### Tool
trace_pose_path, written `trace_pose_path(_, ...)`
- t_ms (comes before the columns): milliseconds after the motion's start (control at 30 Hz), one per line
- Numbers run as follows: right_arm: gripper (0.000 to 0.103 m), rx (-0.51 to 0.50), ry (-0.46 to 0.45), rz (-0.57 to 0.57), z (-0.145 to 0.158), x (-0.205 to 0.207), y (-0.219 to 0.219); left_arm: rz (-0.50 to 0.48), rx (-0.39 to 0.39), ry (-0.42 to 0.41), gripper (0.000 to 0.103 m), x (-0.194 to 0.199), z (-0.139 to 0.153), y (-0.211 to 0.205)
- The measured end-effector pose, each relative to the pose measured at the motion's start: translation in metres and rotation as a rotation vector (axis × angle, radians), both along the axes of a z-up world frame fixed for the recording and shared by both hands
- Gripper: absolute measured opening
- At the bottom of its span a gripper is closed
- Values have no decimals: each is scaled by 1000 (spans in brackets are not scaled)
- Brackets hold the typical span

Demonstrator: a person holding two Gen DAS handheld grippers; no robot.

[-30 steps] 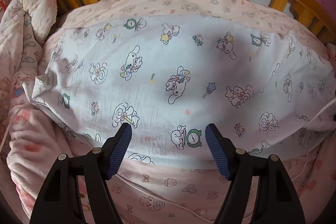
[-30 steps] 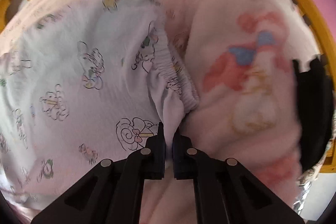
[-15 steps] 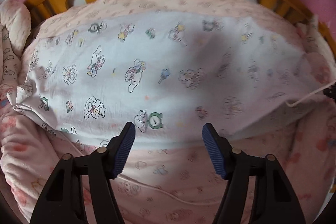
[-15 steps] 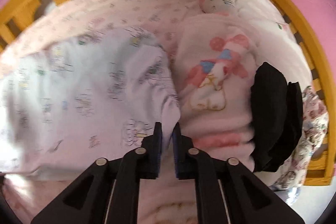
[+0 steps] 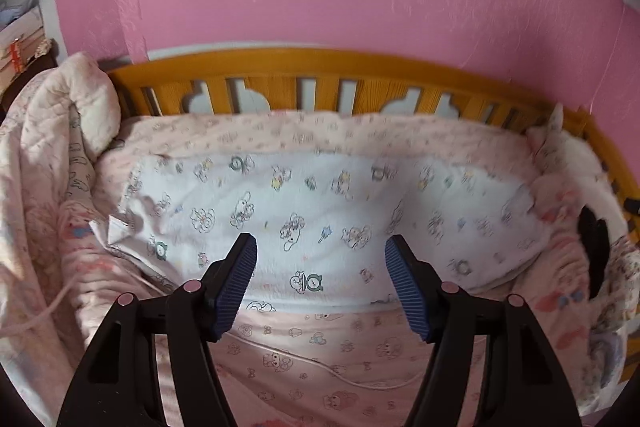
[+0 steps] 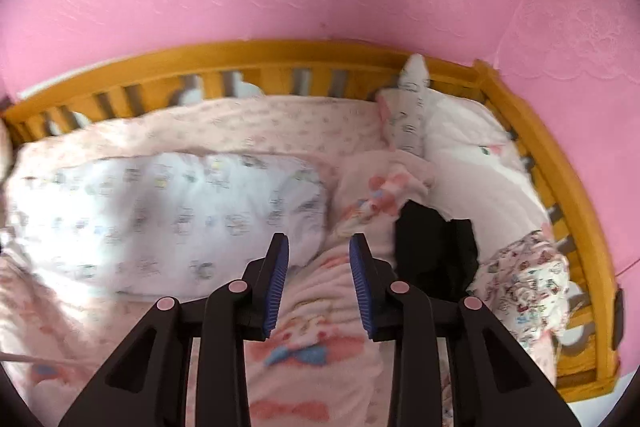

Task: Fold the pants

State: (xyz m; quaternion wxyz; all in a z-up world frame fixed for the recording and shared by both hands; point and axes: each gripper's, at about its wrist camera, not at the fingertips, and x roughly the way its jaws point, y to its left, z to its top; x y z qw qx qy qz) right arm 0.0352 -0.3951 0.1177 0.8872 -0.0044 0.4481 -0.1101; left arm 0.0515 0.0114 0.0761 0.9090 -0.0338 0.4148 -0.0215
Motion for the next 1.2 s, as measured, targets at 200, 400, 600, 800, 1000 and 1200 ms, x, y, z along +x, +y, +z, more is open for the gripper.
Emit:
trace_pose_path(200, 70, 49, -14, -15, -15, -1, 3, -1, -3, -8, 82, -1, -5, -8)
trace_pose_path(400, 70, 113, 153, -71, -103, 49, -16, -22, -55, 145, 82, 19, -75, -28)
trace_pose_path(600, 70, 180, 277, -82, -168, 99, -35, -13, -38, 210, 82, 37, -111, -35)
trace_pose_path(800, 69, 266, 367, -165, -209, 144, -64, -23, -20, 211, 82, 53, -116, -43)
trace_pose_path(1000, 64, 295, 413, -212, -239, 163, -76, -43, -25, 228, 82, 59, -122, -53)
trace_pose_path(1200, 17, 201, 450, -197, -255, 167, -64, -35, -19, 226, 82, 56, -123, -50)
